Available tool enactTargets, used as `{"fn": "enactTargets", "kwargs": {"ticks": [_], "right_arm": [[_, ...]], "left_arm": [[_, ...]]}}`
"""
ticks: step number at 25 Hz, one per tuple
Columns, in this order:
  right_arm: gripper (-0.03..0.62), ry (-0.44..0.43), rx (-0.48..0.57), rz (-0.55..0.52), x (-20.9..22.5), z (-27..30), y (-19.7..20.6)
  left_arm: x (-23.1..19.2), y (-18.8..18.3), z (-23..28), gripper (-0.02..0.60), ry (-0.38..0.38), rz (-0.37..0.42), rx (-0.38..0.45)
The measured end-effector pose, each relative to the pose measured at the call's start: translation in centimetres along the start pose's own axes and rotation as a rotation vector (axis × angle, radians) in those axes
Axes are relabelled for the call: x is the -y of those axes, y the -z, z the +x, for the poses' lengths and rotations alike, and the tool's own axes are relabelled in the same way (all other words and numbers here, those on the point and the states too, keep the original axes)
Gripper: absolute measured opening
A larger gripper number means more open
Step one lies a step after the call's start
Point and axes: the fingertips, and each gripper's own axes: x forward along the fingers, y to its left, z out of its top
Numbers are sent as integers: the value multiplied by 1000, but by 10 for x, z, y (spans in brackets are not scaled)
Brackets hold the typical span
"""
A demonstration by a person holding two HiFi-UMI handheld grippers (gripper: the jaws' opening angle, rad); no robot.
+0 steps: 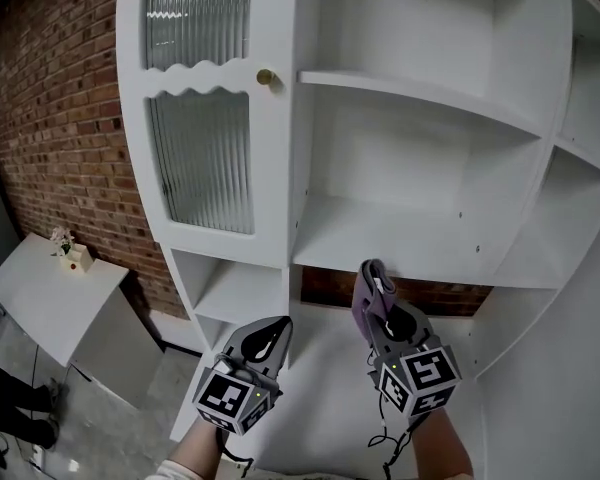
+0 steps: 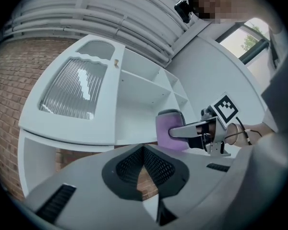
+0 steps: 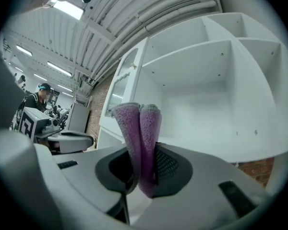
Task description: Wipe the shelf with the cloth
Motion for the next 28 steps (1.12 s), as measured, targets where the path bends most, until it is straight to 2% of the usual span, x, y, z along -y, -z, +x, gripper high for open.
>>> {"fn": "enactTargets", "kwargs": {"ticks": [5, 8, 13, 22, 28], "right_arm": [[78, -21, 87, -62, 6, 57, -61], [78, -40, 145, -69, 15, 93, -97], [78, 11, 237, -107, 43, 152, -156], [78, 70, 175, -142, 87, 254, -185], [78, 139, 154, -157, 108, 289, -207]], "left_arm": [[-36, -29, 17, 14, -67, 43, 25], [-51, -40, 20, 14, -101, 43, 29], [-71, -45, 18, 14, -154, 85, 28], [-100, -50, 18, 14, -203, 96, 23], [-107, -56, 24, 14, -213, 127, 35]]}}
